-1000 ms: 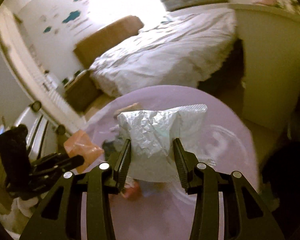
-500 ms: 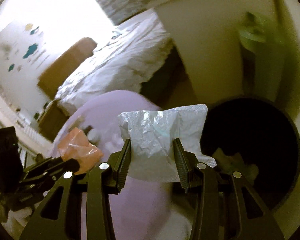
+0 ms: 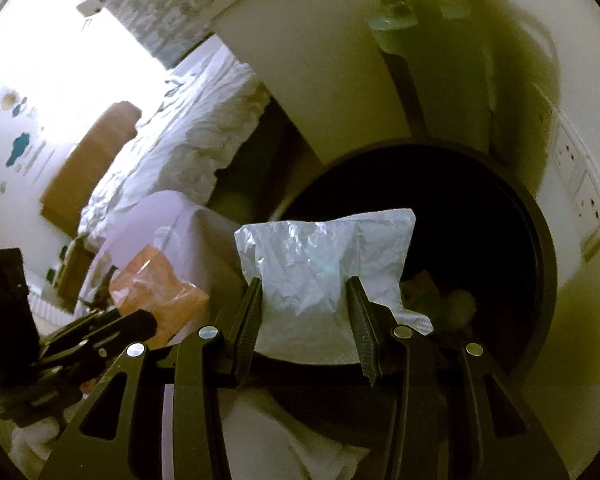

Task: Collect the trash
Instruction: 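Open both grippers over the black bin to drop the orange bag and white bag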

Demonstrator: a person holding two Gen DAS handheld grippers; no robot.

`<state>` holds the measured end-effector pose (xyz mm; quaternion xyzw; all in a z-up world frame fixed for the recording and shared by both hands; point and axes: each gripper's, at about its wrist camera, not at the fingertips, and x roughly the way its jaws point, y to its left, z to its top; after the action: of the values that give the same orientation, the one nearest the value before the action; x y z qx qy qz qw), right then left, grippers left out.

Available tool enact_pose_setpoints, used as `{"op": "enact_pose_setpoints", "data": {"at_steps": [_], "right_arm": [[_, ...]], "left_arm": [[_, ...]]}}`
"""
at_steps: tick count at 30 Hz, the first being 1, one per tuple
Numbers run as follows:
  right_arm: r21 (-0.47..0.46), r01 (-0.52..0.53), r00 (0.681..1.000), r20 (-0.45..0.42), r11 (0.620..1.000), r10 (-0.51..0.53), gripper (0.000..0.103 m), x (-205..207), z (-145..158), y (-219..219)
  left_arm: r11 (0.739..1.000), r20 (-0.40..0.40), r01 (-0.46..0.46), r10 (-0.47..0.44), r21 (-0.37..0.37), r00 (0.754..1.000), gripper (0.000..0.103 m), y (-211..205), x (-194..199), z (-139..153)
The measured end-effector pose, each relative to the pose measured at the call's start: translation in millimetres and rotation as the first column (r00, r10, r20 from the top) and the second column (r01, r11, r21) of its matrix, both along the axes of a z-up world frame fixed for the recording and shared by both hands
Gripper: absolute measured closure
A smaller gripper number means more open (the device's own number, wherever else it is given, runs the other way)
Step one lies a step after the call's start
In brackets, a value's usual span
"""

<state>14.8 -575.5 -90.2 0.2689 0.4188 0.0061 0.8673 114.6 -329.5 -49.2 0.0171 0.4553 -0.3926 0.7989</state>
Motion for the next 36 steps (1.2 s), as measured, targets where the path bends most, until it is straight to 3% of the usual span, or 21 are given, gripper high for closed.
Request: {"op": "enact_pose_setpoints", "data": {"at_steps": [22, 24, 28, 30, 36], "right_arm": [[0.043, 0.062, 0.997, -0.050, 0.997, -0.059, 0.059, -0.5, -24.0, -19.9], [0.043, 0.072, 0.996, -0.062, 0.997, -0.069, 0.055, -2.0, -25.0, -21.0], [0.043, 0.084, 0.995, -0.065, 0.996, -0.081, 0.045, -3.7, -23.1, -22.0], [0.041, 0.087, 0.994, -0.065, 0.995, -0.084, 0.040, -4.2, -22.4, -21.8], [0.036, 0.066, 0.997, -0.052, 0.997, -0.064, 0.040, -4.5, -17.0, -12.2]], "left_arm": [[0.997, -0.018, 0.059, -0.059, 0.057, 0.998, 0.066, -39.3, 0.7, -12.4], [0.996, -0.017, 0.058, -0.057, 0.067, 0.998, 0.063, -40.8, 0.9, -12.4], [0.996, 0.001, 0.041, -0.041, 0.082, 0.999, 0.035, -40.8, -1.6, -11.1], [0.996, 0.016, 0.036, -0.038, 0.082, 0.999, 0.034, -38.7, -3.8, -8.5], [0.997, 0.030, 0.024, -0.026, 0.079, 0.999, 0.034, -25.1, -8.4, -0.3]]}}
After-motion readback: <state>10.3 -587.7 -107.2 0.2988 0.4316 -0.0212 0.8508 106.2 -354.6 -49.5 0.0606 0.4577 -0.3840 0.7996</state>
